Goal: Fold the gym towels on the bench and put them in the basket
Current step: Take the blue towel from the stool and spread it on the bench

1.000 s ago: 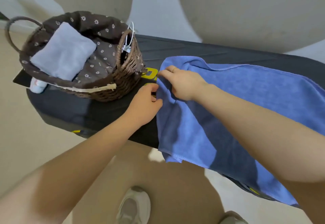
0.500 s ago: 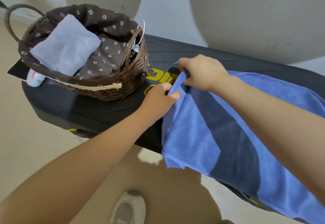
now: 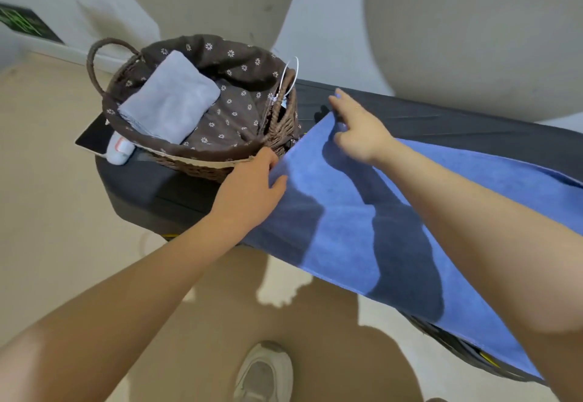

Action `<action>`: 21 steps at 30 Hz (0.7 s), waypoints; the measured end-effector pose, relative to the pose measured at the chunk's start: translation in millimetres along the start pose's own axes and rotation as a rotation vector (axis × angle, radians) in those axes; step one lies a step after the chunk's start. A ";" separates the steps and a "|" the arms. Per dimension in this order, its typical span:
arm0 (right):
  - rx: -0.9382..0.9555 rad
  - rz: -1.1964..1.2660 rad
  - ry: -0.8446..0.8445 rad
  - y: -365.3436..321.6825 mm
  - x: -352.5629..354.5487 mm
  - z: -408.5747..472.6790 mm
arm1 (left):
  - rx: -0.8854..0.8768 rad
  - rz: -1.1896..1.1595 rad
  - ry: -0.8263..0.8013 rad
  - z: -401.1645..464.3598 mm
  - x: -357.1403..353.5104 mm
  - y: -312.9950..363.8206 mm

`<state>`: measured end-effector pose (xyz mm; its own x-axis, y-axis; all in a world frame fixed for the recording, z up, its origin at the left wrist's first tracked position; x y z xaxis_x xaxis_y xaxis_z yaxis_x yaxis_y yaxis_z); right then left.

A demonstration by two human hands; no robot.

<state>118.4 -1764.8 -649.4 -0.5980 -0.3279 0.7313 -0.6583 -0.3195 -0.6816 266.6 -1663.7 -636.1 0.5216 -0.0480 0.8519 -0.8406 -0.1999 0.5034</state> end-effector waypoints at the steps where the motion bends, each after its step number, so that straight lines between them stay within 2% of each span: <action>1: 0.002 -0.025 -0.030 -0.1 -8.2 -0.1 | -0.025 0.126 0.020 -2.0 -0.7 -1.5; 5: -0.006 -0.004 -0.059 -1.0 -26.4 -0.9 | -0.033 0.500 0.067 -3.8 -11.0 -12.5; 9: 0.045 0.070 -0.132 -9.3 -36.2 2.2 | -0.237 0.789 0.262 -13.2 -10.7 -9.7; 11: 0.050 0.114 -0.165 -12.8 -40.1 1.9 | -0.289 0.885 0.310 -15.5 -13.4 -9.0; 15: -0.002 0.072 -0.011 -0.5 -13.0 -17.0 | -0.469 0.678 0.228 -12.1 -26.4 31.5; 18: -0.068 -0.031 0.066 28.2 22.8 -58.3 | -0.527 0.467 0.034 -6.8 -53.5 80.6; 21: -0.195 -0.153 0.155 73.4 64.5 -118.0 | -0.529 0.417 -0.207 -6.1 -95.3 134.1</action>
<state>-22.3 -1704.5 -649.3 -0.5382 -0.1442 0.8304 -0.8126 -0.1725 -0.5567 103.2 -1680.0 -648.9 0.1132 -0.2130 0.9705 -0.9071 0.3763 0.1884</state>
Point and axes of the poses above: each hand's wrist, its own z-axis towards the middle knuckle, its own x-axis out of the back of the hand, y = z × x, the point moved 8 cm from there along z, towards the middle knuckle, and after that the axes turned 9 degrees about x, right-handed, at the moved point
